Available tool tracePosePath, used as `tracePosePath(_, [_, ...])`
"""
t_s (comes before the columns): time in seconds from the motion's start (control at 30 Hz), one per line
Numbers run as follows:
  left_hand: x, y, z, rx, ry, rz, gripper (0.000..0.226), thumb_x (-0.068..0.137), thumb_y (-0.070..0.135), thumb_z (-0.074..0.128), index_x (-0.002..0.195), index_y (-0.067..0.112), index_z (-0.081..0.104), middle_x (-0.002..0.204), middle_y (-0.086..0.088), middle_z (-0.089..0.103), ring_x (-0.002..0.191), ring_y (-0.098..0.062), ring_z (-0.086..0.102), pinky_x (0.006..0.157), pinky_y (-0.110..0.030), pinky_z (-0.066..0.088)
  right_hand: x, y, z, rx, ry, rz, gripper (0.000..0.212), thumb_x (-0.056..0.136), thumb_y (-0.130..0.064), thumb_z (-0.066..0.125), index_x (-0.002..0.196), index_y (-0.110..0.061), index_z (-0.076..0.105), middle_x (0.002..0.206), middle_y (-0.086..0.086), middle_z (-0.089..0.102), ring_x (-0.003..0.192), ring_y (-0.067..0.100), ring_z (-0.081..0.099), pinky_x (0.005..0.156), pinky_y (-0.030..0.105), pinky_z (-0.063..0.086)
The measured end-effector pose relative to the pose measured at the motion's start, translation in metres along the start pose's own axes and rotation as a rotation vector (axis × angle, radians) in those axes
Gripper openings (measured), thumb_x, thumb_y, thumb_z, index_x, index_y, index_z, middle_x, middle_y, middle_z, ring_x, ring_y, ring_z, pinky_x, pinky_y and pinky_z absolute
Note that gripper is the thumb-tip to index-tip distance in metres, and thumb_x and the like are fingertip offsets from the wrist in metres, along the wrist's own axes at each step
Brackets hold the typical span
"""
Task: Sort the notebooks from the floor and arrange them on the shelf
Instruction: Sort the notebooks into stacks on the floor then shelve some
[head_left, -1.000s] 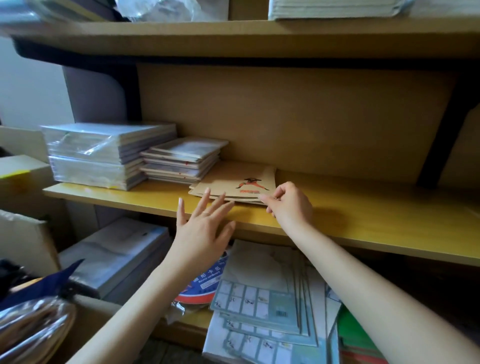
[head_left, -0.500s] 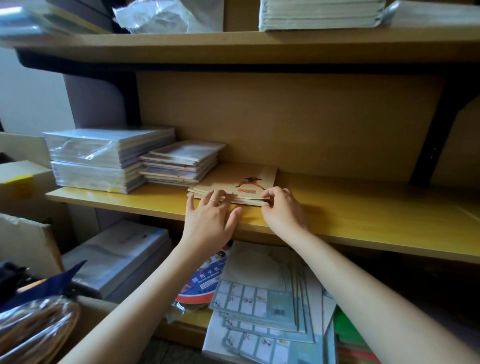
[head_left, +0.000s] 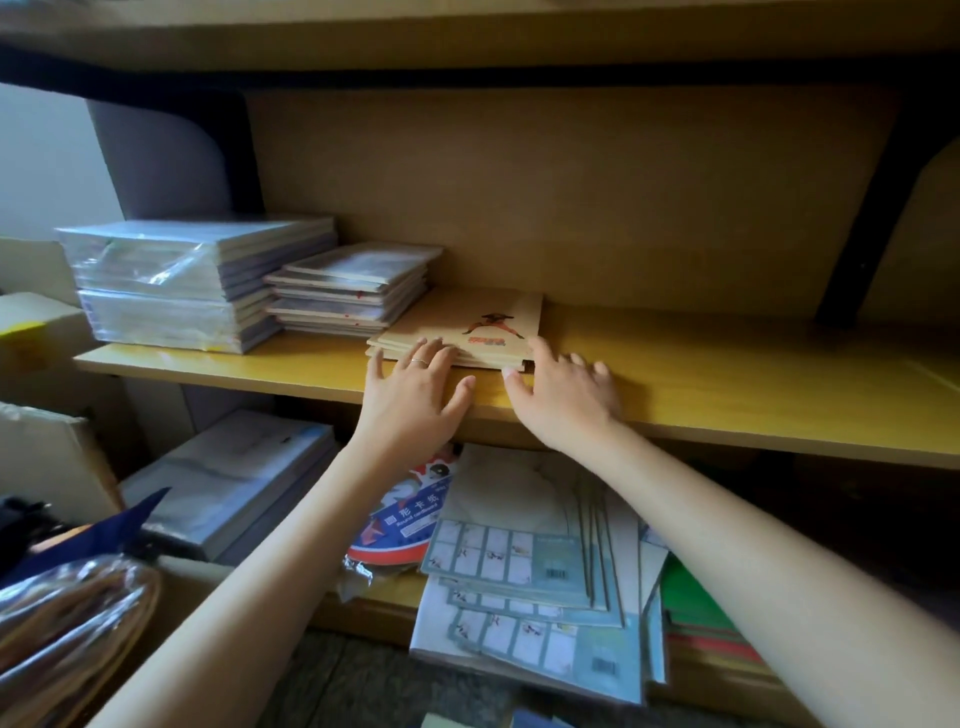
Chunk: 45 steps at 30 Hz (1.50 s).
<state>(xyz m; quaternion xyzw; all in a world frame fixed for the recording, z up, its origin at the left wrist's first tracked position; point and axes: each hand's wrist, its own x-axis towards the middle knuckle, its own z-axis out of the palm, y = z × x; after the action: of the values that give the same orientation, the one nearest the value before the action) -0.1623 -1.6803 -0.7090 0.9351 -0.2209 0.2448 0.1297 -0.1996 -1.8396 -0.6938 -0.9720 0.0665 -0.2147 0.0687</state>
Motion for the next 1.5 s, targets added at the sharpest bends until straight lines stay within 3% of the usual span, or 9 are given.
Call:
tracePosePath(0.17, [-0.051, 0.029, -0.001, -0.29, 0.353, 0.342, 0.025, 0.087, 0.017, 0.047, 0.106, 0.009, 0.061, 0.122, -0.008, 0.057, 0.114, -0.025, 0.052, 0.108, -0.043, 0.03, -0.063, 0.024, 0.0, 0.308, 0.353, -0.355, 0.04, 0.091, -0.022, 0.053, 0.128, -0.01, 0.047, 0.126, 0.007, 0.053, 0.117, 0.019, 0.049, 0.1, 0.034, 0.041])
tracePosePath(0.33, [-0.13, 0.066, 0.041, -0.311, 0.212, 0.698, 0.02, 0.082, 0.009, 0.049, 0.09, 0.005, 0.066, 0.108, -0.013, 0.064, 0.101, -0.027, 0.056, 0.098, -0.04, 0.036, -0.174, 0.092, 0.027, 0.254, 0.179, -0.582, 0.032, 0.081, -0.012, 0.051, 0.113, -0.011, 0.05, 0.112, 0.014, 0.06, 0.11, 0.025, 0.05, 0.094, 0.032, 0.036])
tracePosePath(0.43, [-0.178, 0.087, 0.08, -0.347, -0.054, 0.779, 0.016, 0.08, 0.007, 0.052, 0.089, 0.005, 0.065, 0.109, -0.013, 0.062, 0.099, -0.031, 0.055, 0.093, -0.039, 0.039, -0.24, 0.142, 0.054, 0.242, -0.08, -0.343, 0.032, 0.079, -0.009, 0.049, 0.11, -0.013, 0.051, 0.107, 0.011, 0.06, 0.102, 0.024, 0.053, 0.087, 0.032, 0.04])
tracePosePath(0.53, [-0.222, 0.1, 0.118, -0.282, -0.336, 0.849, 0.024, 0.077, 0.017, 0.05, 0.096, 0.011, 0.065, 0.112, -0.01, 0.062, 0.098, -0.03, 0.058, 0.091, -0.039, 0.042, -0.299, 0.183, 0.077, 0.286, -0.332, 0.197, 0.023, 0.089, -0.009, 0.049, 0.11, -0.019, 0.053, 0.106, 0.002, 0.061, 0.089, 0.017, 0.057, 0.075, 0.028, 0.041])
tracePosePath(0.63, [-0.252, 0.108, 0.143, -0.242, -0.533, 0.833, 0.035, 0.073, 0.029, 0.052, 0.104, 0.017, 0.066, 0.118, -0.01, 0.061, 0.104, -0.031, 0.061, 0.091, -0.043, 0.048, -0.338, 0.201, 0.102, 0.436, -0.571, 0.753, 0.019, 0.092, -0.011, 0.052, 0.108, -0.02, 0.058, 0.11, 0.004, 0.062, 0.102, 0.019, 0.059, 0.084, 0.03, 0.047])
tracePosePath(0.8, [-0.289, 0.131, 0.168, -0.099, -0.763, 0.835, 0.083, 0.046, 0.053, 0.082, 0.12, 0.022, 0.062, 0.133, -0.011, 0.055, 0.121, -0.033, 0.054, 0.091, -0.056, 0.044, -0.369, 0.197, 0.112, 0.874, -0.535, 1.361, 0.03, 0.09, -0.005, 0.055, 0.12, -0.002, 0.055, 0.12, 0.015, 0.06, 0.109, 0.024, 0.058, 0.087, 0.032, 0.049])
tracePosePath(1.13, [-0.299, 0.151, 0.187, -0.071, -0.713, 0.843, 0.079, 0.041, 0.033, 0.089, 0.113, 0.01, 0.065, 0.12, -0.018, 0.063, 0.106, -0.037, 0.063, 0.078, -0.052, 0.053, -0.367, 0.186, 0.119, 1.113, -0.592, 1.411, 0.019, 0.089, -0.003, 0.051, 0.108, -0.004, 0.052, 0.11, 0.012, 0.058, 0.111, 0.025, 0.056, 0.096, 0.033, 0.045])
tracePosePath(1.37, [-0.293, 0.152, 0.19, -0.134, -0.682, 0.821, 0.079, 0.054, 0.038, 0.078, 0.125, 0.016, 0.054, 0.13, -0.022, 0.052, 0.112, -0.039, 0.057, 0.083, -0.053, 0.049, -0.362, 0.187, 0.117, 1.324, -0.62, 1.474, 0.017, 0.088, 0.004, 0.047, 0.079, -0.011, 0.048, 0.083, 0.005, 0.05, 0.08, 0.016, 0.05, 0.099, 0.032, 0.038])
tracePosePath(1.5, [-0.294, 0.154, 0.181, -0.25, -0.66, 0.752, 0.075, 0.071, 0.044, 0.047, 0.142, 0.023, 0.033, 0.151, -0.02, 0.025, 0.139, -0.036, 0.021, 0.106, -0.061, 0.02, -0.362, 0.182, 0.118, 1.397, -0.629, 1.381, 0.029, 0.091, 0.006, 0.046, 0.118, -0.003, 0.045, 0.116, 0.011, 0.057, 0.11, 0.022, 0.053, 0.102, 0.038, 0.04])
